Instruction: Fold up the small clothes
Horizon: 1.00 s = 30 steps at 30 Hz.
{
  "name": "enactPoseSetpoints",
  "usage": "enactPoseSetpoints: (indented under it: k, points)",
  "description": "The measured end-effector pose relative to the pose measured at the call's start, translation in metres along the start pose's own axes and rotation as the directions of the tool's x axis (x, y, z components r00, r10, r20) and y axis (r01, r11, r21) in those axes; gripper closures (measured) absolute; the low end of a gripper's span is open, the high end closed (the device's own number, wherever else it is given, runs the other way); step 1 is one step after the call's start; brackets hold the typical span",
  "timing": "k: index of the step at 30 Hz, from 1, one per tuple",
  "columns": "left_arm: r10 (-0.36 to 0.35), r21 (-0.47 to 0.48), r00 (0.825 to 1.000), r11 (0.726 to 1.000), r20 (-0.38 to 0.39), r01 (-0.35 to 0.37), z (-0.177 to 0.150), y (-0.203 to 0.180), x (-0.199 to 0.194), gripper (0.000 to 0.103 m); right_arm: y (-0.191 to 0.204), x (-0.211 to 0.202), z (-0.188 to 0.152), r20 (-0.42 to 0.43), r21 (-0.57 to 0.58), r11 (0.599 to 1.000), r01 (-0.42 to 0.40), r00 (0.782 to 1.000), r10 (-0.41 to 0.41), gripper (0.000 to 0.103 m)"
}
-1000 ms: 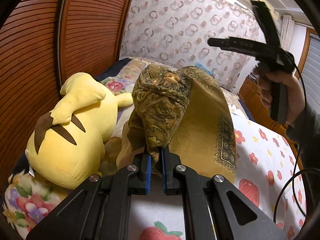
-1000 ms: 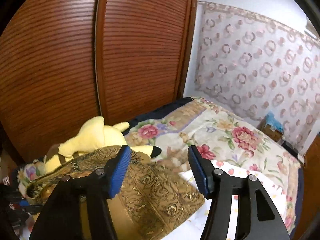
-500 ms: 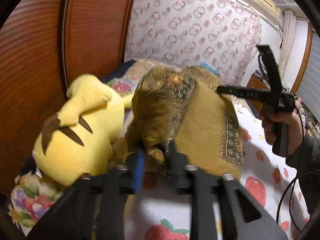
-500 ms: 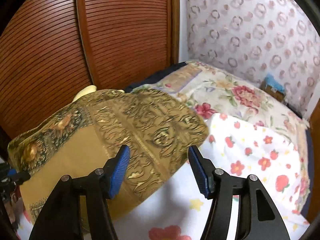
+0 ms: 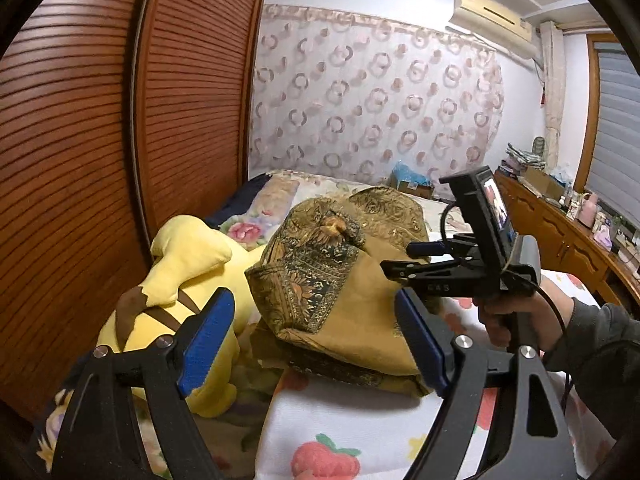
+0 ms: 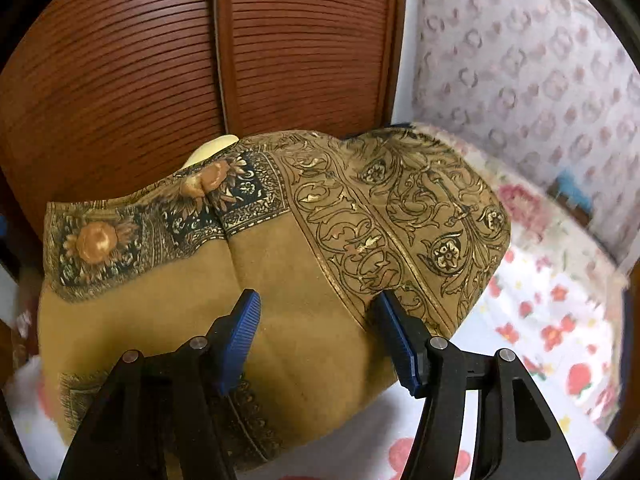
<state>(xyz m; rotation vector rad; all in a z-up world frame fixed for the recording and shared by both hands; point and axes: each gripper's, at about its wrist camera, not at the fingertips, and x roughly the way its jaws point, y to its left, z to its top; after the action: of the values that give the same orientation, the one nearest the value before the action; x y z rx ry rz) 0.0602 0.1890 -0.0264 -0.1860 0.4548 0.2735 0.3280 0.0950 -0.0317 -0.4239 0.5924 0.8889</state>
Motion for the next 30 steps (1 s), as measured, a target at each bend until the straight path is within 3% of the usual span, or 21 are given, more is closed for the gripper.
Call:
enactPoseSetpoints:
  k: [3,7,21,26,28,30]
  points:
    - [0.013,0.052,1.0,0.999,0.017,-0.014,0.001,-0.011,-0.01,0.02,-0.001,-0.015,-0.004,0.015,0.069,0.997,-0.022,1.0,0.021,0.041]
    - [-0.012,0.086,0.999,0.996,0.033,0.009,0.001,-0.025,-0.024,0.02,-0.002,-0.055,-0.016,0.07,0.104,0.995,0.006,0.997,-0.013,0.041]
    - [-0.138,0.155,0.99,0.979,0.027,0.132,-0.006,-0.082,-0.051,0.02,0.023,-0.212,-0.112,0.186,0.208,0.969,0.131,0.968,-0.171,0.04]
    - [-0.175,0.173,0.984,0.97,0.015,0.17,-0.009,-0.102,-0.057,0.02,0.033,-0.251,-0.149,0.204,0.273,0.95,0.151,0.956,-0.21,0.031]
    - [-0.173,0.187,0.985,0.968,0.015,0.167,-0.01,-0.112,-0.061,0.02,0.039,-0.263,-0.162,0.199,0.3,0.934,0.192,0.945,-0.258,0.021]
    - [-0.186,0.198,0.983,0.963,0.009,0.181,-0.011,-0.123,-0.064,0.02,0.044,-0.274,-0.173,0.207,0.329,0.924,0.195,0.94,-0.272,0.02]
